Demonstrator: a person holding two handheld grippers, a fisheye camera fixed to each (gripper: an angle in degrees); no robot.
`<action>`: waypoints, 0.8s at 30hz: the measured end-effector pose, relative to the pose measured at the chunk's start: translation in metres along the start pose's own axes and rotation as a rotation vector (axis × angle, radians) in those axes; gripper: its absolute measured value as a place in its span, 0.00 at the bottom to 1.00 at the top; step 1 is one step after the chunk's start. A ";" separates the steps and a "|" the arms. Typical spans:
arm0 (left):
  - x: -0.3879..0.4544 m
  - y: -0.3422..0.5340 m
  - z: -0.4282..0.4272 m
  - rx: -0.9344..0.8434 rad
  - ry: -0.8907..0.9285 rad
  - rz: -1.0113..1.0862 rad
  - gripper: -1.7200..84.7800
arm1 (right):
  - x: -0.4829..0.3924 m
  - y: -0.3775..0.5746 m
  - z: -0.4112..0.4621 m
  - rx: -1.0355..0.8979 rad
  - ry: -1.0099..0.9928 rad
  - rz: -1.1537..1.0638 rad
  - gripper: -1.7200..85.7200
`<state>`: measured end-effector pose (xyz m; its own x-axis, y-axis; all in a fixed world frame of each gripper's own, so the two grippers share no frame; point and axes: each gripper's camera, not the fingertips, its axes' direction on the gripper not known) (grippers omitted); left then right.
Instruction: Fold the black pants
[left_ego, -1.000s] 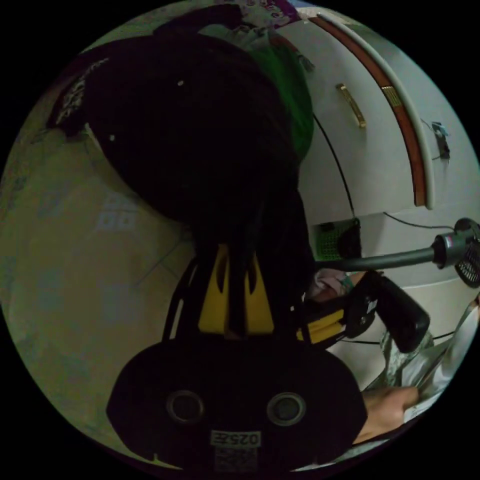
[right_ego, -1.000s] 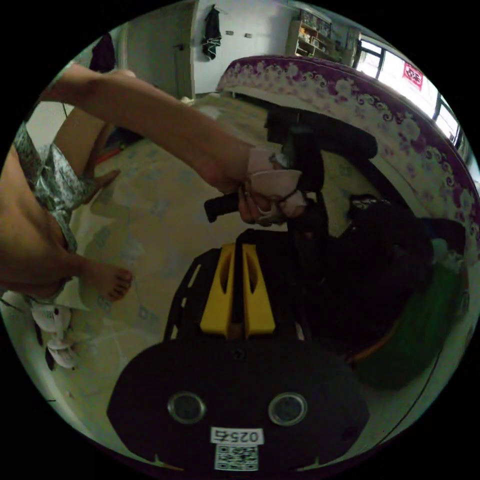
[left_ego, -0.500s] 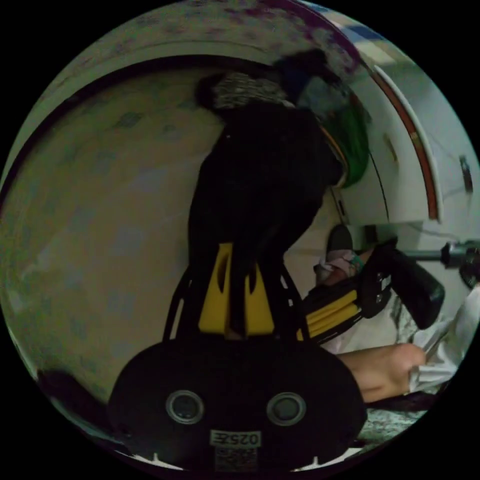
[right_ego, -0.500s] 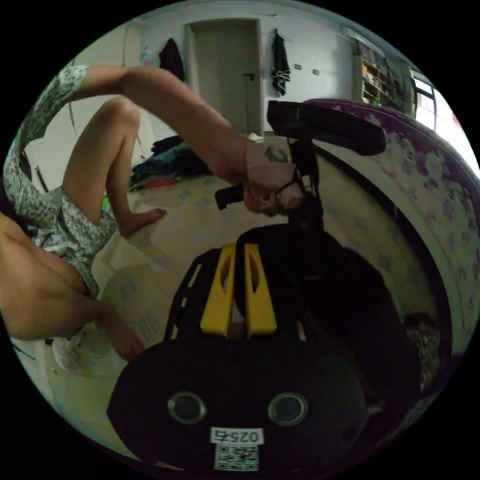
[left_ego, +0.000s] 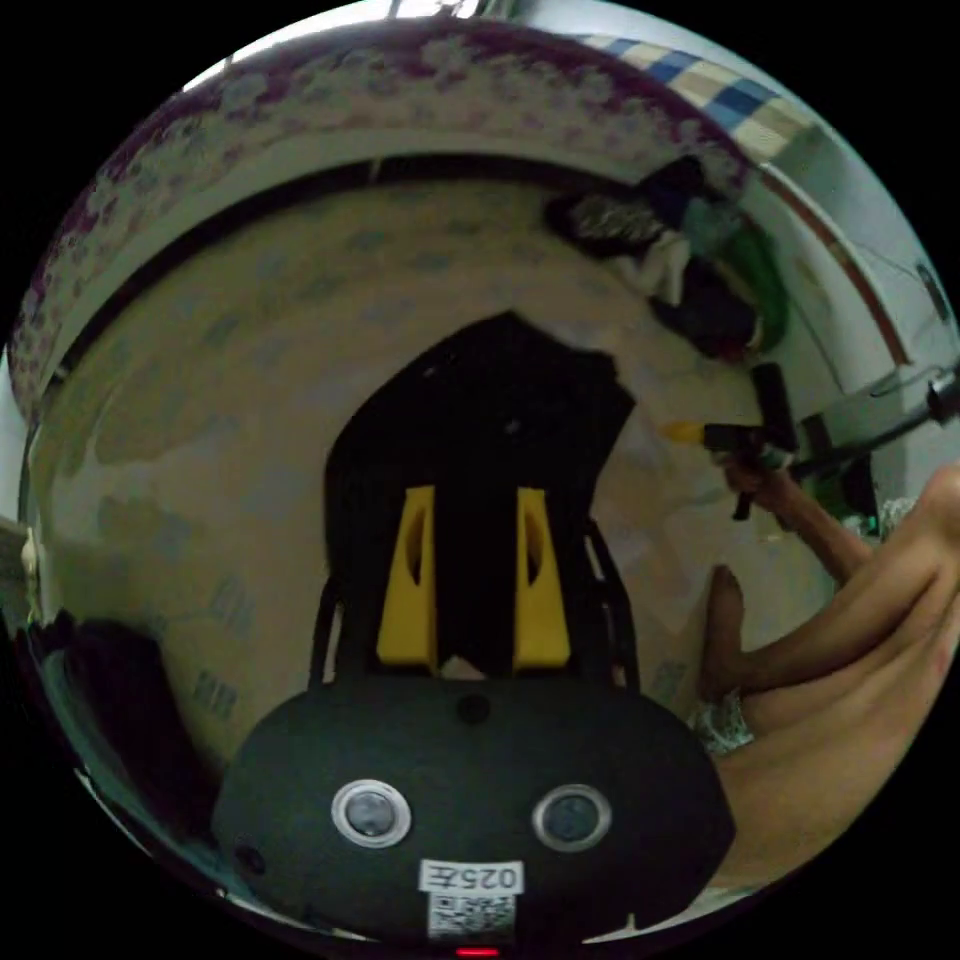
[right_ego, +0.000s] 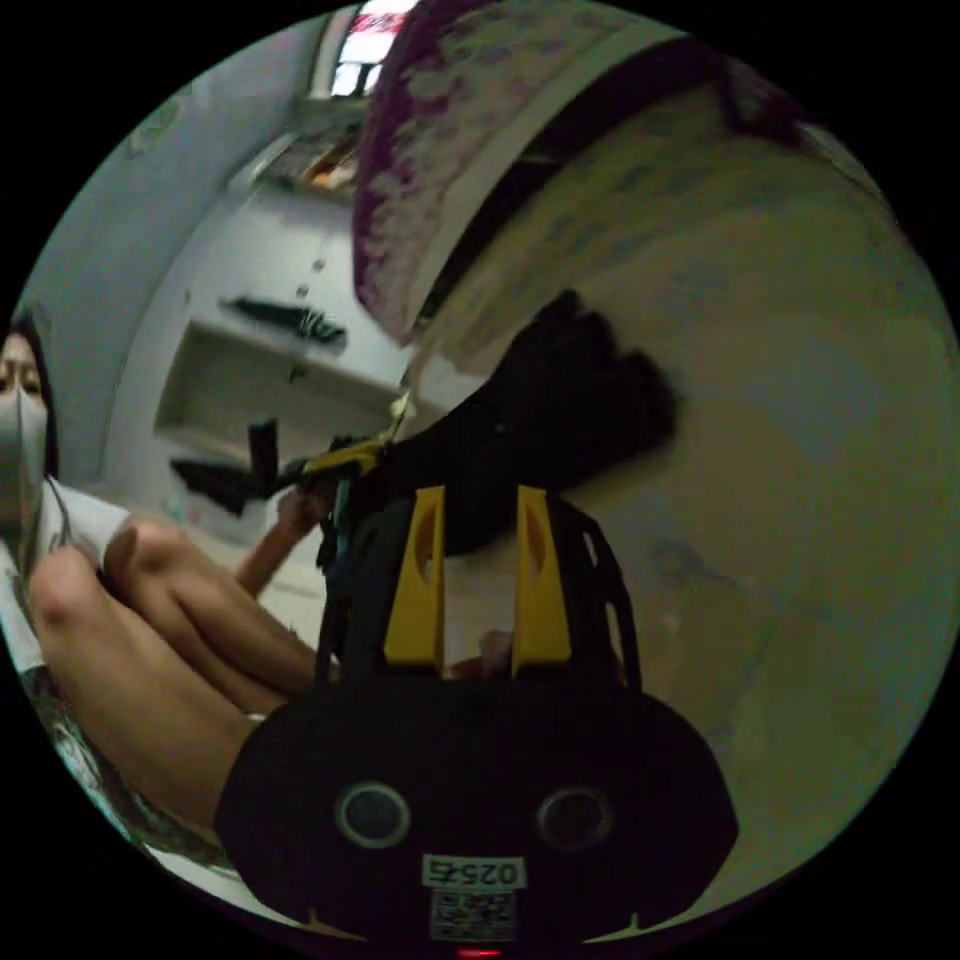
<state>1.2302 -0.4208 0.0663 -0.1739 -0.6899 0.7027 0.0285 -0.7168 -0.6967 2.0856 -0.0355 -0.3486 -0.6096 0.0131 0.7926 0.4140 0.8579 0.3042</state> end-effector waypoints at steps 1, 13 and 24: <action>0.032 -0.009 -0.022 0.082 0.024 0.048 0.15 | 0.011 0.003 -0.017 0.068 0.020 0.077 0.15; 0.255 -0.154 -0.097 -0.070 -0.103 0.442 0.15 | 0.034 -0.047 -0.027 0.190 0.222 0.248 0.15; 0.200 -0.163 -0.419 0.277 0.271 0.079 0.03 | 0.016 -0.080 -0.010 0.318 0.109 0.403 0.10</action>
<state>0.7784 -0.3992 0.2600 -0.4129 -0.7190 0.5591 0.3106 -0.6882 -0.6557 2.0496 -0.1089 -0.3546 -0.3629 0.3356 0.8693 0.3655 0.9094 -0.1985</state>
